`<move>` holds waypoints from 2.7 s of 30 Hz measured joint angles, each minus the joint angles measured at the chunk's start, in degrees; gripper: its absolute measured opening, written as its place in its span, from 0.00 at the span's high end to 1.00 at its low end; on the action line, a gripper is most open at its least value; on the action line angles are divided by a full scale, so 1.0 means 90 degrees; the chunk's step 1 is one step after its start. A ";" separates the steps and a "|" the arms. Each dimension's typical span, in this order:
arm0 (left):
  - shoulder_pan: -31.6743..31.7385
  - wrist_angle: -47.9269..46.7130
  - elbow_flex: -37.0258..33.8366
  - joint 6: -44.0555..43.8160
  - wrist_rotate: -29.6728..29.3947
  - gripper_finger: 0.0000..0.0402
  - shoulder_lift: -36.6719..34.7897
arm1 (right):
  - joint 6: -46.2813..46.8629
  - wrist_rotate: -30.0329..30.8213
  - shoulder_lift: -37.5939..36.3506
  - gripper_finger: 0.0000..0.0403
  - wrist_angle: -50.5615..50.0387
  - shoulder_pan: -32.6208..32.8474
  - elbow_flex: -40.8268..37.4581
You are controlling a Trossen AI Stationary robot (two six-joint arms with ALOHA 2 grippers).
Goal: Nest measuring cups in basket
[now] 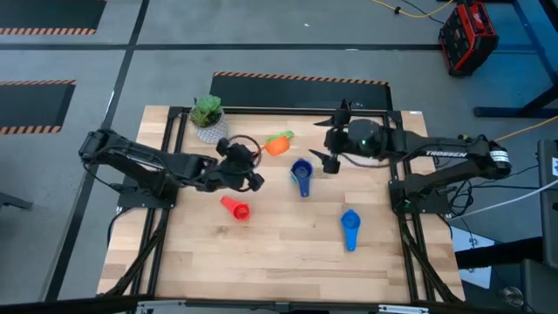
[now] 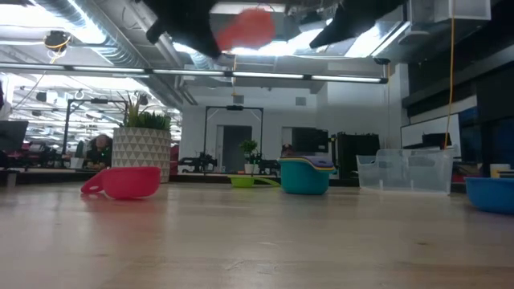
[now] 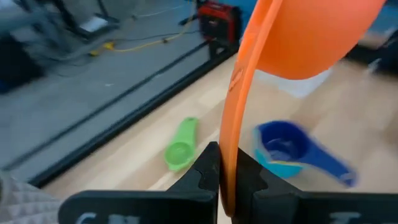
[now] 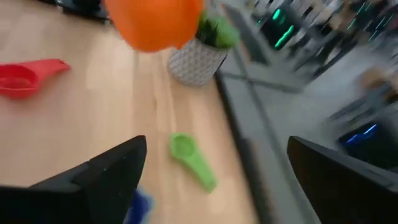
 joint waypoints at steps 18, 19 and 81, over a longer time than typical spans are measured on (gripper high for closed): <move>0.0063 0.0660 -0.0005 0.1174 -0.1414 0.99 0.2307 | 0.3709 -0.1536 0.0041 0.03 -0.0567 -0.1529 0.0000; 0.0061 0.0736 -0.0005 0.1314 -0.1517 0.99 0.2365 | 0.3716 -0.1539 0.0040 0.03 -0.0567 -0.1533 0.0000; 0.0026 0.1830 -0.0005 0.6008 -0.3207 0.99 0.2462 | 0.9189 -0.4045 0.2797 0.45 0.1545 -0.1554 0.0002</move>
